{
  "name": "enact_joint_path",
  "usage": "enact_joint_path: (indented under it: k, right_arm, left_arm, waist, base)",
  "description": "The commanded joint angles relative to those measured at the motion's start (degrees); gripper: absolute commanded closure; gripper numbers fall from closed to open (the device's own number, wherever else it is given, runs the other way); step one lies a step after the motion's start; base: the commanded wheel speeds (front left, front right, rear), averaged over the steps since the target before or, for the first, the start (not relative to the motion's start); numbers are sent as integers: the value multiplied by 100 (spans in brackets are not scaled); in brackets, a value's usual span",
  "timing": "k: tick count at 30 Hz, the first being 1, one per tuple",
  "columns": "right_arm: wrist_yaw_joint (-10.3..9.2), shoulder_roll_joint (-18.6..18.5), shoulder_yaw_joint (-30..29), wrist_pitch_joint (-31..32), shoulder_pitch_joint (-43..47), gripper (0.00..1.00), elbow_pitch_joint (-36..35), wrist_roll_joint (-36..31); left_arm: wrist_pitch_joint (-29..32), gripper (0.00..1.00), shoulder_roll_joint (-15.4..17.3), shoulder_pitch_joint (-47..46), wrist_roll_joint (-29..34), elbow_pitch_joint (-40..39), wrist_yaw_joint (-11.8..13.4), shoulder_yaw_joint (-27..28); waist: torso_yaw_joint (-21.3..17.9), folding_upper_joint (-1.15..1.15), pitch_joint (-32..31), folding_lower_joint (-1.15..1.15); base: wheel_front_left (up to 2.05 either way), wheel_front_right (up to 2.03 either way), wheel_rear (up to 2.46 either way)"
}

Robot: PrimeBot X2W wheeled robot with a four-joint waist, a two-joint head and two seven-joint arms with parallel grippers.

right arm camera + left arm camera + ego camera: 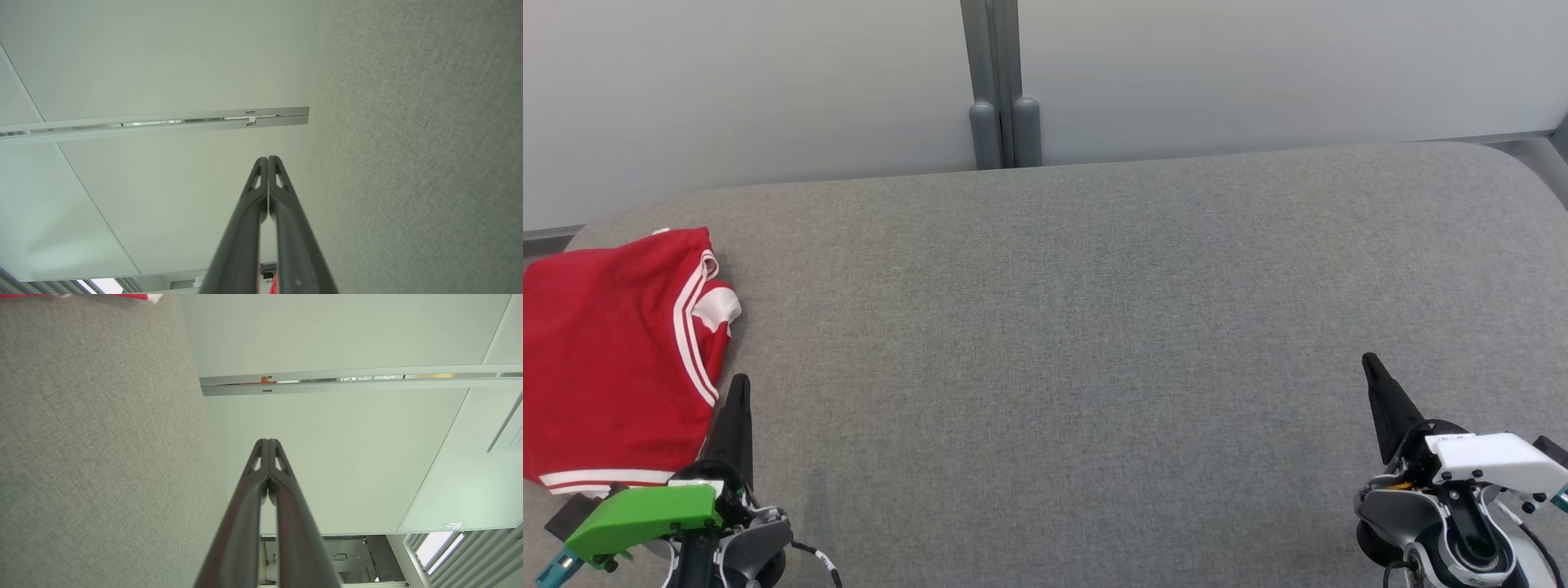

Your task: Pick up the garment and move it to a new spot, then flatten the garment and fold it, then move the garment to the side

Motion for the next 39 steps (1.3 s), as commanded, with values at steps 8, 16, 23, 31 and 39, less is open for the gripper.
enact_joint_path:
  k: [8, 16, 23, 31, 39]
  right_arm:
    - [0, 11, 4, -4, 16, 0, 38, -4]
    - [-1, 53, 120, -145, 225, 0, 138, -41]
    - [-1, 46, 200, -344, 322, 0, 99, -270]
    - [0, 37, 200, -554, 414, 0, 30, -802]
    - [0, 30, 149, -740, 496, 0, -5, -1723]
  left_arm:
    - [-8, 0, -11, 17, 1, 40, 2, -3]
    - [-149, 0, -43, 255, 57, 173, 13, -122]
    - [-347, 0, -36, 366, 301, 159, 10, -197]
    - [-557, 0, -29, 434, 880, 216, 12, -245]
    - [-743, 0, -22, 513, 1599, 120, 126, -243]
  waist:
    - [0, 0, 0, 0]
    - [-6, 0, -36, 0]
    - [-10, 0, -91, 0]
    - [-2, 0, -154, 0]
    - [9, 0, -214, 0]
  base:
    - [0, 0, 0]
    - [0, 0, 0]
    - [0, 0, 0]
    - [0, 0, 0]
    - [0, 0, 0]
